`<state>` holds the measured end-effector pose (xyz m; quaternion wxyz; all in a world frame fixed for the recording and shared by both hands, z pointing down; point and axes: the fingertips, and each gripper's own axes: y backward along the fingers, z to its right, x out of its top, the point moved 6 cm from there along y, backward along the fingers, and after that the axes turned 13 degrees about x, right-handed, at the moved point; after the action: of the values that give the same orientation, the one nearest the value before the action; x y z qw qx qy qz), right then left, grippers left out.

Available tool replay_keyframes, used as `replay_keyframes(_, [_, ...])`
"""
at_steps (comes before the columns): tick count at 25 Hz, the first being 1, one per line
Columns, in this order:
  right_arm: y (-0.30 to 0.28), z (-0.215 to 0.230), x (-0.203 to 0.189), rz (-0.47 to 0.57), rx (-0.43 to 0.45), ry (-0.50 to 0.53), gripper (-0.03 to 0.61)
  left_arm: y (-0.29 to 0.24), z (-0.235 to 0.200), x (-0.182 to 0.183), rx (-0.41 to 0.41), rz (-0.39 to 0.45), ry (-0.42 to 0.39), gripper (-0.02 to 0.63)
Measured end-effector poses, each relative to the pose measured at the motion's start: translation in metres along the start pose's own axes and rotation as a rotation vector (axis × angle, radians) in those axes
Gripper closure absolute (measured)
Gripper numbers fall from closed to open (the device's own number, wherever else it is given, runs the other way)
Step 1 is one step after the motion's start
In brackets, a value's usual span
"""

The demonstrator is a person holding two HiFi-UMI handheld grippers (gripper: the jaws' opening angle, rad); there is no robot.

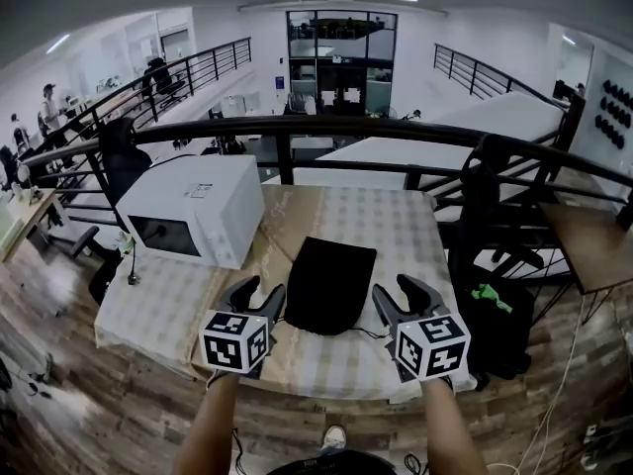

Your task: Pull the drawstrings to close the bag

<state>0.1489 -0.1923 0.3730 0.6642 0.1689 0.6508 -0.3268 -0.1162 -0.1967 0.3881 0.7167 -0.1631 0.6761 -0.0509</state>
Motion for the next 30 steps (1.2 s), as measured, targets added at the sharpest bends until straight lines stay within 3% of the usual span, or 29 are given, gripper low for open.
replay_keyframes(7, [-0.035,0.037,0.005,0.010,-0.006,-0.027,0.385,-0.047,-0.006,0.009,-0.010,-0.014,-0.015,0.407])
replay_keyframes(13, [-0.052,0.041,0.001,-0.008,-0.020,-0.052,0.385,-0.063,-0.017,0.008,-0.022,-0.028,-0.009,0.407])
replay_keyframes(30, [-0.034,-0.016,-0.008,-0.037,-0.167,-0.028,0.385,-0.060,-0.031,0.004,-0.217,-0.007,-0.087,0.407])
